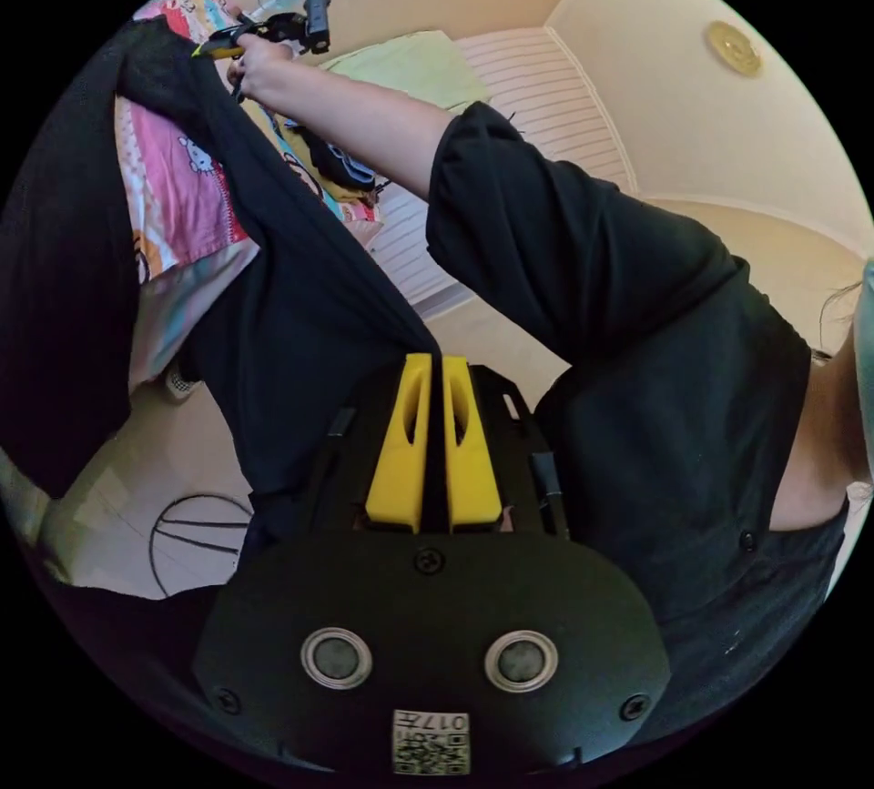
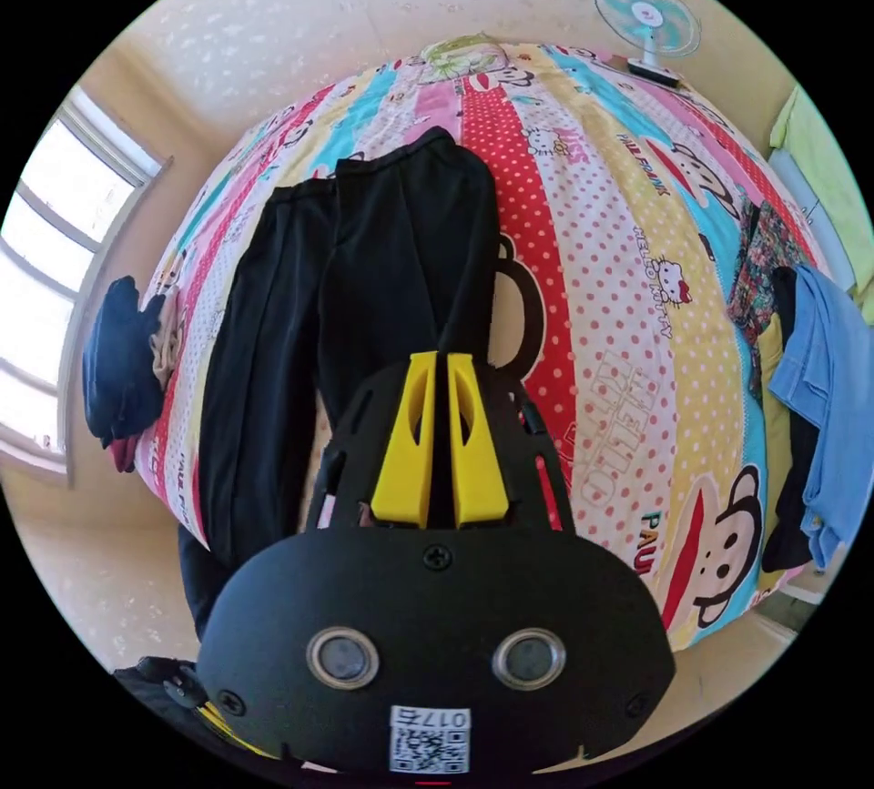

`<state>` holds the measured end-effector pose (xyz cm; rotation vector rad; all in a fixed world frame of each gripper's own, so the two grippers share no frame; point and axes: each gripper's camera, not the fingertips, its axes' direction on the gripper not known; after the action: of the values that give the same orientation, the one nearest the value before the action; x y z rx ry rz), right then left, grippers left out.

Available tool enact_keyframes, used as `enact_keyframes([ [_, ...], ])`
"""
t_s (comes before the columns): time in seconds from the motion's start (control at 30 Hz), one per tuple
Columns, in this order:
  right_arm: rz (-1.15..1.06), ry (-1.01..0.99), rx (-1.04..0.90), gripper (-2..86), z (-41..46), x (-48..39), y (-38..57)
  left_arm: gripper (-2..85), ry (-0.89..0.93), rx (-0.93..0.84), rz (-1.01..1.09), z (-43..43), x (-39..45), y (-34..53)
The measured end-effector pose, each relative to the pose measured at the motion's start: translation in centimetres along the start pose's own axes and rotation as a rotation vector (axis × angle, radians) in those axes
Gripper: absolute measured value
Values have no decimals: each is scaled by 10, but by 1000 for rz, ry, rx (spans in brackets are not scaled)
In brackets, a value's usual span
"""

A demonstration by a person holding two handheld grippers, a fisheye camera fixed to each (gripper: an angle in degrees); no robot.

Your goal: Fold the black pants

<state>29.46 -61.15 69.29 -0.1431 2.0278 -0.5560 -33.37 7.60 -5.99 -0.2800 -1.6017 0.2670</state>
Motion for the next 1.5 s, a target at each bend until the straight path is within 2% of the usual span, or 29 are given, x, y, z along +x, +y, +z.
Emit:
enact_keyframes([
  [0.13, -220, -8, 75, 25, 12, -99, -8, -2, 60, 81, -73, -29, -16, 27],
  [0.23, -341, -65, 80, 25, 31, -175, -18, -1, 16, 124, -112, -44, -19, 42],
  [0.37, -377, -190, 48, 29, 70, -239, -22, 4, -49, 182, -172, -62, -23, 59],
  [0.5, -382, -245, -37, 39, 122, -273, -8, 24, -103, 161, -286, -66, -34, 70],
  [0.57, -396, -283, -66, 48, 134, -272, 2, 67, -226, 157, -341, -74, -32, 76],
  [0.67, -415, -448, -109, 75, 124, -257, 21, 133, -395, 217, -390, -96, -24, 78],
  [0.73, -481, -542, -78, 74, 93, -237, 49, 138, -467, 268, -392, -108, -23, 74],
  [0.87, -497, -475, 18, 76, 43, -188, 100, 133, -478, 376, -318, -131, -29, 38],
  [0.93, -414, -344, 63, 83, 25, -146, 135, 130, -555, 405, -306, -135, -38, 14],
  [1.0, -329, -283, 80, 88, 19, -115, 164, 127, -623, 390, -331, -131, -54, -9],
  [1.1, -254, -240, 64, 93, 24, -80, 210, 104, -625, 329, -366, -108, -83, -30],
  [1.23, -234, -322, 25, 99, 41, -70, 261, 44, -739, 422, -332, -87, -79, -17],
  [1.3, -239, -343, 72, 78, 41, -73, 275, 32, -749, 387, -319, -82, -77, -19],
  [1.4, -199, -383, 29, 38, 50, -75, 283, 20, -748, 361, -284, -83, -66, -18],
  [1.5, -219, -504, 57, 30, 35, -75, 294, 21, -786, 486, -240, -89, -41, 1],
])
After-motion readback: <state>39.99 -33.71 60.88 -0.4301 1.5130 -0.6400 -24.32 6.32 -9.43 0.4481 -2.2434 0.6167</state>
